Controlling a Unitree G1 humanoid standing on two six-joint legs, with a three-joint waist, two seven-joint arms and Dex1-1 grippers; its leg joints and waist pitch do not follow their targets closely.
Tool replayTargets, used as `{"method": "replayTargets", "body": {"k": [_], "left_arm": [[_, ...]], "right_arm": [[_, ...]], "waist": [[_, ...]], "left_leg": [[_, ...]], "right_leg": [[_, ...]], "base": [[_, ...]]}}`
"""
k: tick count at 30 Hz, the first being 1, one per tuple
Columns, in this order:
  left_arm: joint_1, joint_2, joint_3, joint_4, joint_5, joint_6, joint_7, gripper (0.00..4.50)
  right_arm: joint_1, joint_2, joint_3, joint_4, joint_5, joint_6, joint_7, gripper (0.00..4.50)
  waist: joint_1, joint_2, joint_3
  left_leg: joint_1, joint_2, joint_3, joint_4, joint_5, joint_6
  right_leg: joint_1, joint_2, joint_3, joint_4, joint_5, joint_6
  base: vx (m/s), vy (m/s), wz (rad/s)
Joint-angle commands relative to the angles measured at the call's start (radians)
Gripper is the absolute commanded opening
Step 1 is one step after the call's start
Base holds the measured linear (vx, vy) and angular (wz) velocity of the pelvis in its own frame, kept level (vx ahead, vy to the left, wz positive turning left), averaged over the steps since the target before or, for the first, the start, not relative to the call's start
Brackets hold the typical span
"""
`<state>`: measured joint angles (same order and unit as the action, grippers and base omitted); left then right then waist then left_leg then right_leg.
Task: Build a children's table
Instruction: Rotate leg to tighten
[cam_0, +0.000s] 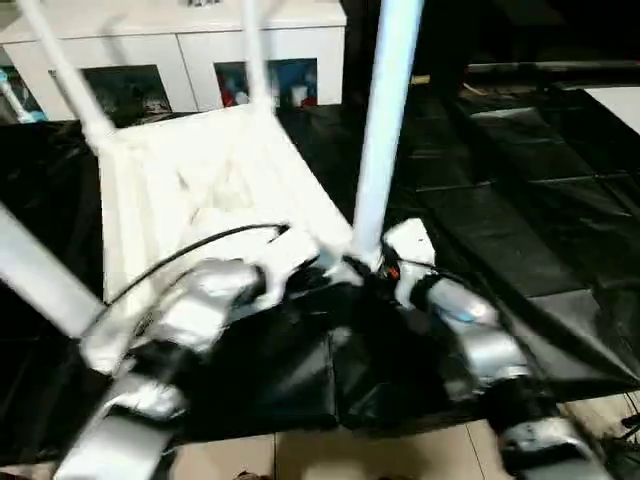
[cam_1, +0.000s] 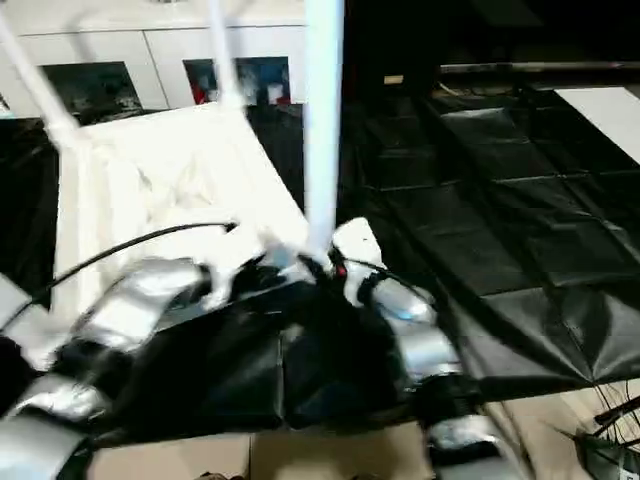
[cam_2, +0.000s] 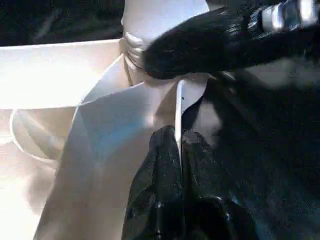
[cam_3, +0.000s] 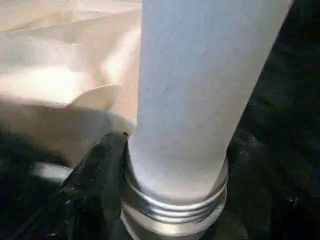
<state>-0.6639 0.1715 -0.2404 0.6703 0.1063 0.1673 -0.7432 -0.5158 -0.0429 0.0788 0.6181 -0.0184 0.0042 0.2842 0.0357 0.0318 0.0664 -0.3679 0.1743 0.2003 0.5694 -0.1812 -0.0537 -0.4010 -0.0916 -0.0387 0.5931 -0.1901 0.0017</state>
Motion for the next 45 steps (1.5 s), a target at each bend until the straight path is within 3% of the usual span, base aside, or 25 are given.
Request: {"method": "replayTargets", "body": {"k": [1, 8, 10, 11, 14, 16, 18, 21, 24, 27, 30, 37, 45], "left_arm": [[0.01, -0.034, -0.003, 0.082, 0.015, 0.044, 0.103, 0.0], [-0.024, -0.074, -0.003, 0.134, 0.025, 0.016, 0.136, 0.0], [-0.023, -0.073, -0.004, 0.136, 0.028, 0.01, 0.135, 0.0], [-0.024, -0.073, -0.004, 0.141, 0.028, 0.005, 0.135, 0.0], [-0.018, -0.063, -0.006, 0.139, 0.023, -0.015, 0.121, 0.0], [-0.011, -0.055, -0.008, 0.13, 0.021, -0.021, 0.107, 0.0], [-0.009, -0.051, -0.009, 0.127, 0.022, -0.025, 0.102, 0.0], [0.024, -0.002, -0.042, 0.073, 0.038, -0.064, 0.024, 0.0], [0.035, 0.01, -0.04, 0.058, 0.035, -0.071, 0.004, 0.0], [0.06, 0.047, -0.028, 0.035, 0.015, -0.094, -0.047, 0.0], [0.095, 0.08, -0.025, -0.01, -0.025, -0.129, -0.13, 0.0], [0.163, 0.129, -0.039, -0.127, -0.079, -0.131, -0.268, 0.0], [0.201, 0.152, -0.046, -0.187, -0.099, -0.12, -0.32, 0.0]], "right_arm": [[-0.003, 0.056, -0.002, 0.051, 0.011, 0.06, -0.087, 2.64], [-0.033, 0.138, -0.004, 0.087, 0.009, 0.055, -0.14, 2.64], [-0.031, 0.142, -0.011, 0.082, 0.018, 0.049, -0.136, 2.64], [-0.031, 0.146, -0.019, 0.077, 0.032, 0.054, -0.126, 3.2], [-0.031, 0.146, -0.037, 0.062, 0.057, 0.053, -0.106, 3.34], [-0.034, 0.13, -0.027, 0.06, 0.038, 0.039, -0.11, 3.54], [-0.034, 0.125, -0.025, 0.058, 0.034, 0.034, -0.107, 3.77], [-0.024, 0.068, 0.001, 0.012, 0.023, 0.019, -0.012, 3.91], [-0.012, 0.043, 0.013, -0.015, 0.018, 0.013, 0.036, 3.91], [0.033, -0.059, 0.074, -0.091, 0.008, -0.021, 0.208, 3.91], [0.066, -0.146, 0.107, -0.133, 0.012, -0.057, 0.346, 3.91], [0.085, -0.203, 0.075, -0.182, 0.1, -0.048, 0.479, 3.91], [0.096, -0.235, 0.091, -0.19, 0.11, -0.053, 0.554, 3.91]], "waist": [[0.0, -0.004, -0.043], [0.004, -0.005, -0.048], [0.004, -0.004, -0.047], [0.003, -0.004, -0.045], [0.003, -0.008, -0.043], [0.002, -0.007, -0.042], [0.001, -0.006, -0.041], [0.004, -0.011, -0.042], [0.005, -0.011, -0.046], [0.009, -0.011, -0.047], [0.011, -0.011, -0.048], [0.009, -0.008, -0.047], [0.022, -0.007, -0.054]], "left_leg": [[0.012, 0.048, -0.028, -0.081, -0.31, 0.012], [0.007, 0.046, -0.026, -0.076, -0.267, 0.041], [0.007, 0.048, -0.027, -0.078, -0.279, 0.046], [0.008, 0.048, -0.026, -0.079, -0.289, 0.045], [0.011, 0.05, -0.028, -0.083, -0.327, 0.039], [0.005, 0.049, -0.031, -0.087, -0.327, 0.032], [0.01, 0.05, -0.029, -0.087, -0.333, 0.029], [0.004, 0.052, -0.03, -0.086, -0.313, 0.04], [0.002, 0.05, -0.026, -0.079, -0.255, 0.06], [0.0, 0.05, -0.023, -0.073, -0.202, 0.092], [-0.001, 0.052, -0.023, -0.069, -0.187, 0.115], [0.004, 0.058, -0.022, -0.072, -0.209, 0.114], [0.006, 0.057, -0.018, -0.064, -0.143, 0.135]], "right_leg": [[0.028, -0.05, 0.038, -0.083, -0.298, -0.207], [0.035, -0.051, 0.036, -0.076, -0.174, -0.221], [0.035, -0.052, 0.036, -0.078, -0.194, -0.219], [0.034, -0.052, 0.036, -0.08, -0.208, -0.217], [0.03, -0.054, 0.038, -0.088, -0.286, -0.198], [0.032, -0.054, 0.036, -0.089, -0.311, -0.183], [0.026, -0.054, 0.038, -0.092, -0.318, -0.181], [0.031, -0.055, 0.037, -0.09, -0.296, -0.175], [0.035, -0.054, 0.038, -0.082, -0.22, -0.201], [0.039, -0.052, 0.035, -0.074, -0.129, -0.224], [0.044, -0.053, 0.033, -0.068, -0.094, -0.248], [0.039, -0.053, 0.035, -0.07, -0.145, -0.269], [0.042, -0.052, 0.034, -0.056, -0.033, -0.291]], "base": [[0.0, 0.0, 0.0], [0.0, 0.0, 0.0], [0.0, 0.0, 0.0], [0.0, 0.0, 0.0], [0.0, 0.0, 0.0], [0.0, 0.0, 0.0], [0.0, 0.0, 0.0], [0.0, 0.0, 0.0], [0.0, 0.0, 0.0], [0.0, 0.0, 0.0], [0.0, 0.0, 0.0], [0.0, 0.0, 0.0], [0.0, 0.0, 0.0]]}}
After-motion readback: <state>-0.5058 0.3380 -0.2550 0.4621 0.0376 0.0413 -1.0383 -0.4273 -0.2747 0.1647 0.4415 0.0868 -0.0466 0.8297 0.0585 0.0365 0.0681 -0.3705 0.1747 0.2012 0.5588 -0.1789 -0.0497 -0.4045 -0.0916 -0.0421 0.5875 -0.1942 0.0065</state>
